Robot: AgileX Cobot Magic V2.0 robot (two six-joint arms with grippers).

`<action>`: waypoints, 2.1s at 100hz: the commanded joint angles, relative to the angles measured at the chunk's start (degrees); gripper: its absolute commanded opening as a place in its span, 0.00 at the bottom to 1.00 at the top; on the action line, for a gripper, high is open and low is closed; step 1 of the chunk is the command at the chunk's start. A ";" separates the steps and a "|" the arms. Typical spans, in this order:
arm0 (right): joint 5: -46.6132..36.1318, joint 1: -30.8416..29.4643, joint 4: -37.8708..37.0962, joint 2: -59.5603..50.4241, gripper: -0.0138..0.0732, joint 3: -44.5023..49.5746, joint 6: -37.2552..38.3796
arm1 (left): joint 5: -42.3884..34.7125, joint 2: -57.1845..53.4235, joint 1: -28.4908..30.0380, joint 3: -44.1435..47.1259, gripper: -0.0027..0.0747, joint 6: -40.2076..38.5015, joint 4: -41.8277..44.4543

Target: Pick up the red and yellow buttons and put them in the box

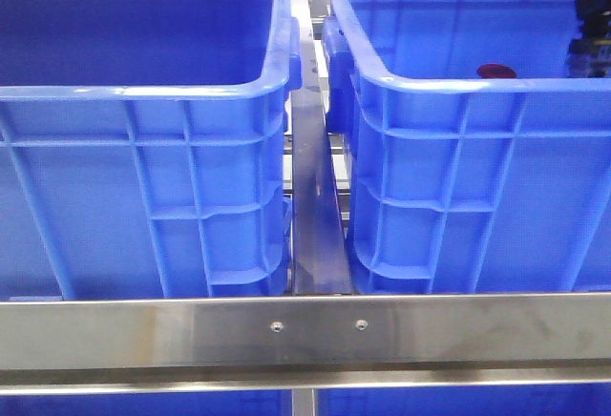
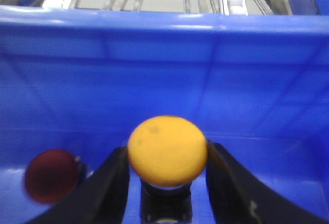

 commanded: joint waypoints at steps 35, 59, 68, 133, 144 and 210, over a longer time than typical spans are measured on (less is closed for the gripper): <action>-2.18 -0.29 0.59 11.37 0.45 -10.87 -0.80 | -2.62 -2.88 -0.62 -1.78 0.91 -0.06 0.00; -2.29 -0.29 0.59 12.06 0.46 -10.88 -0.80 | -2.62 -2.88 -0.62 -1.78 0.91 -0.06 0.00; -2.29 -0.29 0.59 12.00 0.53 -10.88 -0.80 | -2.62 -2.88 -0.62 -1.78 0.91 -0.06 0.00; -3.54 -0.29 0.59 2.04 0.76 -5.02 -0.80 | -3.76 -2.88 -0.62 -1.78 0.91 -0.06 0.00; -3.77 -0.29 0.59 -2.56 0.75 -0.58 -0.80 | -3.76 -2.88 -0.62 -1.78 0.91 -0.06 0.00; -1.29 -0.29 6.16 -46.71 0.08 33.09 -0.80 | -6.75 -3.05 -0.62 -1.78 0.01 -0.94 -0.13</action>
